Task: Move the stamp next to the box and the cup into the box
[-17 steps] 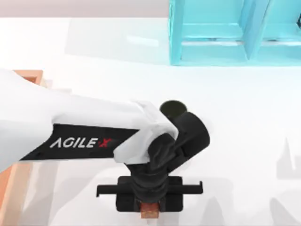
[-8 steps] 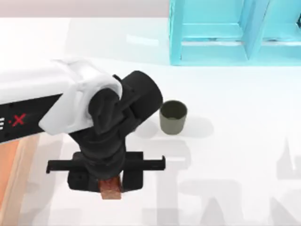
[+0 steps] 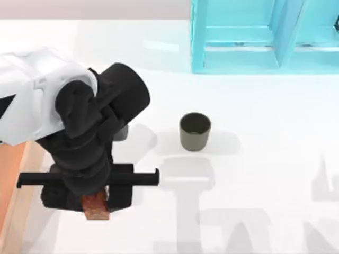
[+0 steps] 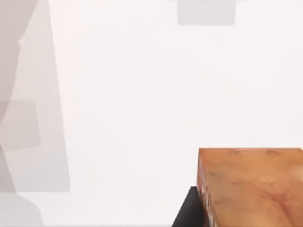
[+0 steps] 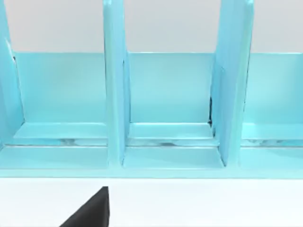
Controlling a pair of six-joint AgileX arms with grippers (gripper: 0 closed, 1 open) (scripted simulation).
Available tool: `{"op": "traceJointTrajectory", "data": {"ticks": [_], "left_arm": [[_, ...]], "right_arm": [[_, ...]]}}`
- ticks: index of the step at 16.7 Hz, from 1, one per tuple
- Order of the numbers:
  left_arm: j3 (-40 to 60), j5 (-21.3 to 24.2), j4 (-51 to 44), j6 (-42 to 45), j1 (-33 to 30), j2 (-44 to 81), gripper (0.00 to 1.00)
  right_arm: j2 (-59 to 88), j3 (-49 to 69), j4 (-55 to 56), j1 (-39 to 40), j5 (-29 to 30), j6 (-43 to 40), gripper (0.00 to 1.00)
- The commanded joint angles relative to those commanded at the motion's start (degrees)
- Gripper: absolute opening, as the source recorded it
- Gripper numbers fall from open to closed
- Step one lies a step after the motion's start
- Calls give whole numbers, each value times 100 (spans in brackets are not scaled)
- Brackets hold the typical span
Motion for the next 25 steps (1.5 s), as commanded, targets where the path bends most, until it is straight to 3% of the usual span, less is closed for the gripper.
{"op": "traceJointTrajectory", "data": {"ticks": [4,11,14,20,25], "left_arm": [[400,5,-187,363,375,350,0],[2588,11,-659,1766,1731,1801,0],[3046,18,-816,2175,2140,2221,0],[2973,9,-724,2208,2152,2246,0],[2250,16,198,2219,2177,2361,0]], "right_arm": [[0,0,0,0,0,0,100],[0,0,0,0,0,0,100],[0,0,0,0,0,0,100],[0,0,0,0,0,0,100],[0,0,0,0,0,0,100]]}}
